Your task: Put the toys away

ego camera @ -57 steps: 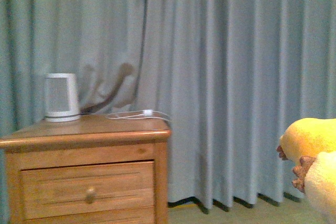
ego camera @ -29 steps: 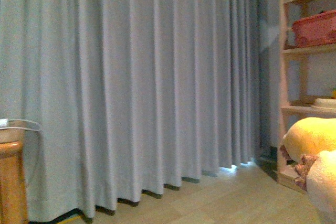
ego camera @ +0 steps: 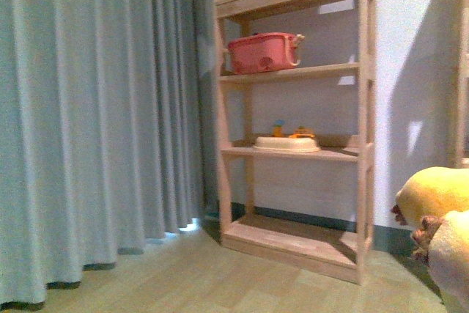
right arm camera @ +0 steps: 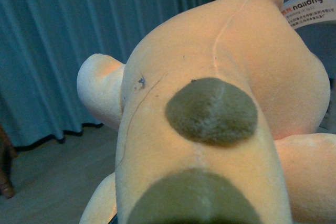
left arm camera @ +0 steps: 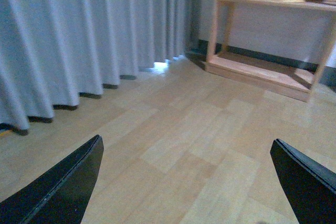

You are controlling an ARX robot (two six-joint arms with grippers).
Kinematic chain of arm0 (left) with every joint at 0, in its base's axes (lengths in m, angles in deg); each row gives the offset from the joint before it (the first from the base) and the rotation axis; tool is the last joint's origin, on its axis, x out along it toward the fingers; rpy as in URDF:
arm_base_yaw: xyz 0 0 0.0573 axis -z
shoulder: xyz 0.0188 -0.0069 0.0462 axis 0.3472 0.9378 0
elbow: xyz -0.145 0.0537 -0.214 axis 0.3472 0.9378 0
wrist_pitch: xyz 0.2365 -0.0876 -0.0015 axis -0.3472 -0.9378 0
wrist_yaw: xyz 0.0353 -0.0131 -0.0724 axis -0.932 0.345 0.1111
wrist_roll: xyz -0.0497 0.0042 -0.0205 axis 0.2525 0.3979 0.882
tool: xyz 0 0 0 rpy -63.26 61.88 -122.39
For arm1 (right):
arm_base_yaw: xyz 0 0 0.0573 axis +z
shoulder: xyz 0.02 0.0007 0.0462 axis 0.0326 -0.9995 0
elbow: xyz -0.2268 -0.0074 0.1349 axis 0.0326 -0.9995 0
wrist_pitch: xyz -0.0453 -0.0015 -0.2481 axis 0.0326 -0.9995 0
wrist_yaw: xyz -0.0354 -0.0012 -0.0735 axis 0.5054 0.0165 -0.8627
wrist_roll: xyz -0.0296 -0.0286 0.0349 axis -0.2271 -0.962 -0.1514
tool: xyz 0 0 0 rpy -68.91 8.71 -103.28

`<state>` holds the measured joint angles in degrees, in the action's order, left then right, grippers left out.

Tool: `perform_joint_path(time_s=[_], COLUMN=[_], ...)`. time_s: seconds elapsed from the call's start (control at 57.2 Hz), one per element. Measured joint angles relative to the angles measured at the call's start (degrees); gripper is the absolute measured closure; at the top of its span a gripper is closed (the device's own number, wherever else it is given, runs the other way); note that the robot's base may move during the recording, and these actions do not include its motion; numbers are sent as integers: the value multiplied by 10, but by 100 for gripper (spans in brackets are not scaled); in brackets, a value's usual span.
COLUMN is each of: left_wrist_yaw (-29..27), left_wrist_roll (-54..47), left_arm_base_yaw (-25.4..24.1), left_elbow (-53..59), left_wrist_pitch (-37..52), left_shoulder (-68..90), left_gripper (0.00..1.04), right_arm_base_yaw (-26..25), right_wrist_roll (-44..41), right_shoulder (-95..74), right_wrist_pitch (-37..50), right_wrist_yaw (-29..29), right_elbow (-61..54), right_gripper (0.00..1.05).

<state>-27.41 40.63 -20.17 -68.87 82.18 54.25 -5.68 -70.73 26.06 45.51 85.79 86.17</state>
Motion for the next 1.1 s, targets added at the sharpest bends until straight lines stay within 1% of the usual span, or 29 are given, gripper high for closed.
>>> perform_joint_path(time_s=[1.102], left_wrist_yaw=[0], left_wrist_roll=[0], left_arm_base_yaw=[0], left_elbow=[0], left_wrist_pitch=[0], left_shoulder=[0], left_gripper=[6], right_arm_base_yaw=[-1], right_wrist_roll=[0], right_shoulder=[0], right_wrist_pitch=[0], right_wrist_yaw=[3], right_elbow=[-2], right_gripper=[87])
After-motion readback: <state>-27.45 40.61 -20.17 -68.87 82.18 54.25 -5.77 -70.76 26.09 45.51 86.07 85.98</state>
